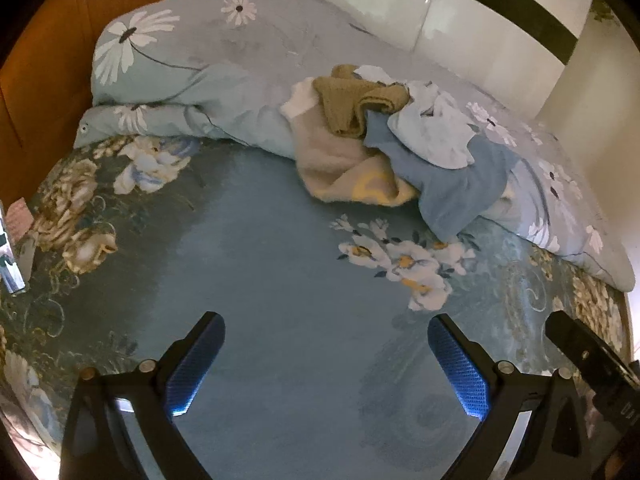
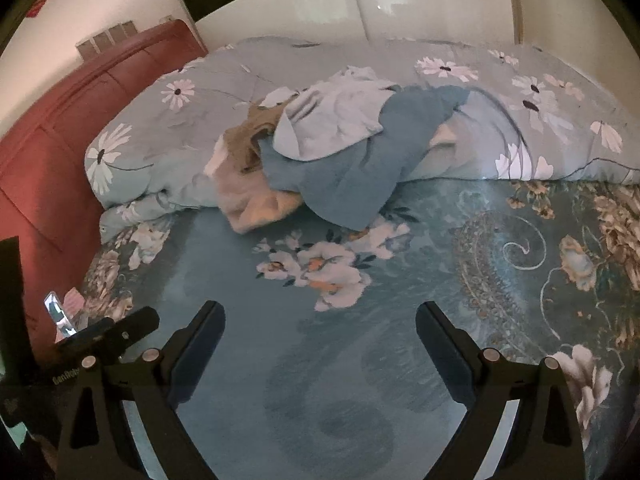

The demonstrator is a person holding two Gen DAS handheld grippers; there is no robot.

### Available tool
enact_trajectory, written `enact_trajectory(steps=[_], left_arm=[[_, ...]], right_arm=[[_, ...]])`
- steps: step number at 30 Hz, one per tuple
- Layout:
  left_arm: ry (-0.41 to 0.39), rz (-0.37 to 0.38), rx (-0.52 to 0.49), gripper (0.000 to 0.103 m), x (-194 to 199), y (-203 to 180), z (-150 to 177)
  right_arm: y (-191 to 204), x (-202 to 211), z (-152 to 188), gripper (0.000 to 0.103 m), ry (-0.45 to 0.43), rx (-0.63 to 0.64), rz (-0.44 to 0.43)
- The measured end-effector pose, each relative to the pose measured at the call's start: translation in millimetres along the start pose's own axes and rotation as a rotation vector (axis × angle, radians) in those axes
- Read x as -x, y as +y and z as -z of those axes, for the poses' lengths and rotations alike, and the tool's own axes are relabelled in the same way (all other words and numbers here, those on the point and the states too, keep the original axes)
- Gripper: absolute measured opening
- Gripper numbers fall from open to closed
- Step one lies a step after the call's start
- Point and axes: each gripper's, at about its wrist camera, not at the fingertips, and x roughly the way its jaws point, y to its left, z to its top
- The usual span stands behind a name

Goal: Fold clothes
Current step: 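Grasp the light blue T-shirt in the pile with the left gripper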

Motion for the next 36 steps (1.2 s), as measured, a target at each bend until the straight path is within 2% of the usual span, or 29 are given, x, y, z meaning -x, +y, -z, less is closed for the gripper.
enact_trajectory(steps=[5,8,15,17,20,21,26,28,29,30,33,36], left_arm=[[0.033,-0.015,-0.005,0.103,-24,-13,-11],[0.039,-0.013,-0.039,0.103,-44,-30,-32],[-0.004,0.037,-0.083,0.103,-104,-88,-130],[-0.014,0.014,-0.090,0.103,-124,-104,-159],[-0.025,-0.066,-0.120,0.100,-154,-119,-192],[-0.017,-0.095,-0.129,0.094,-164,-122,-199],[0.033,-0.124,-0.106,0.079,-201,-128,-220],[0.044,-0.115,-0.092,0.058,-207,-130,-223],[0.047,-0.108,-0.080,0.026,-208,-131,-224],[0.051,-0.103,-0.056,0.016,-206,-131,-225],[0.022,-0.069,-0.020,0.008,-186,-131,-226],[-0.017,0.070,0.005,0.007,-146,-129,-231]], right_arm=[[-23,-18,-2,0.097,0.036,-0.027,0.005],[-41,-28,1,0.097,0.052,-0.055,0.010],[-90,-38,13,0.097,0.082,-0.128,0.054],[-104,-38,17,0.097,0.088,-0.146,0.074],[-126,-37,25,0.097,0.098,-0.177,0.102],[-132,-37,27,0.097,0.102,-0.189,0.109],[-158,-31,39,0.097,0.119,-0.226,0.148],[-162,-27,42,0.097,0.125,-0.227,0.159],[-164,-25,43,0.097,0.128,-0.225,0.165],[-165,-24,45,0.097,0.131,-0.224,0.170],[-165,-16,46,0.097,0.131,-0.231,0.171],[-158,-6,44,0.097,0.115,-0.229,0.174]])
